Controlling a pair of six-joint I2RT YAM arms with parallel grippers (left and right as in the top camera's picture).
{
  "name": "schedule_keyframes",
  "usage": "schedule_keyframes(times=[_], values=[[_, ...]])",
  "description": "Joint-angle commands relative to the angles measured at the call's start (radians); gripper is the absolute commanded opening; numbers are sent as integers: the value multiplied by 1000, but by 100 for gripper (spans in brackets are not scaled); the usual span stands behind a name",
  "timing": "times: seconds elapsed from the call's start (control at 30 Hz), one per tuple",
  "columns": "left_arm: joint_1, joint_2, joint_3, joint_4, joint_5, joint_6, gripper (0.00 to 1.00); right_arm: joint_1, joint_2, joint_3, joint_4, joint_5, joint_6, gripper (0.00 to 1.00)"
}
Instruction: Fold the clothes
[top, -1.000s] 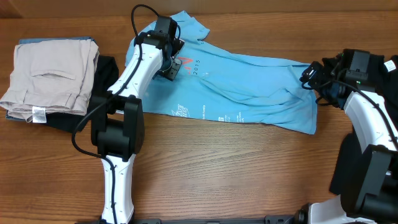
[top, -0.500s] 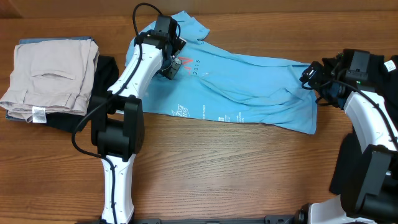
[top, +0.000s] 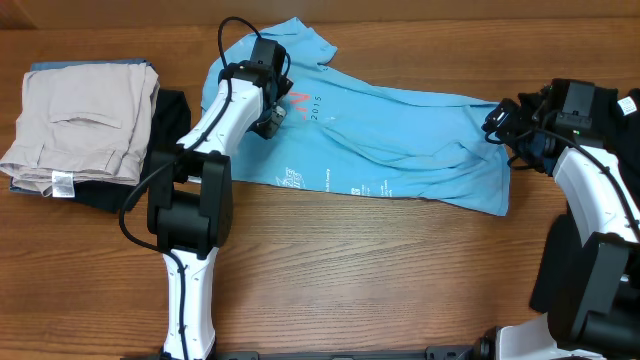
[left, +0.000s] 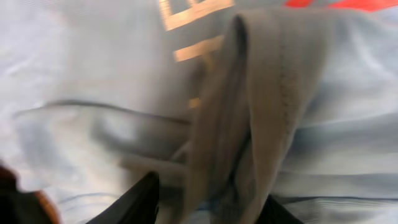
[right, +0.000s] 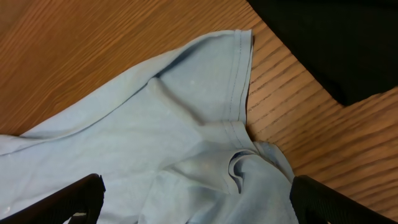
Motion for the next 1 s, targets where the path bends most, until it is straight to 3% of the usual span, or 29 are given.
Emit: schedule_keyframes(times=[0.0, 0.17, 0.37, 0.43, 0.47, 0.53, 0.57, 0.63, 0.67, 0.7, 0.77, 0.8, 0.83, 0.9, 0.97], values=[[4, 9, 51, 15, -74, 17, 33, 0, -16, 19, 3, 10, 0, 100], [4, 9, 53, 78, -74, 17, 12, 0, -16, 19, 3, 10, 0, 100], [5, 10, 51, 203, -70, 13, 13, 0, -16, 19, 3, 10, 0, 100], [5, 10, 51, 250, -70, 13, 29, 0, -16, 19, 3, 10, 0, 100], [5, 10, 51, 273, -72, 13, 47, 0, -16, 19, 3, 10, 0, 100], [5, 10, 53, 317, -94, -12, 65, 0, -16, 19, 3, 10, 0, 100], [5, 8, 76, 318, -204, -95, 77, 0, -16, 19, 3, 10, 0, 100], [5, -2, 140, 238, -302, -172, 78, 0, -16, 19, 3, 10, 0, 100], [5, -13, 206, 121, -299, -213, 78, 0, -16, 19, 3, 10, 0, 100], [5, -20, 241, 40, -298, -250, 74, 0, -16, 19, 3, 10, 0, 100], [7, -29, 304, -182, -175, -304, 40, 0, -16, 19, 3, 10, 0, 100], [10, -29, 303, -230, -95, -305, 33, 0, -16, 19, 3, 10, 0, 100], [18, -23, 288, -265, 16, -305, 19, 0, -16, 19, 3, 10, 0, 100], [33, -8, 232, -269, 133, -315, 15, 0, -16, 19, 3, 10, 0, 100], [52, 9, 180, -256, 140, -364, 11, 0, -16, 19, 3, 10, 0, 100]])
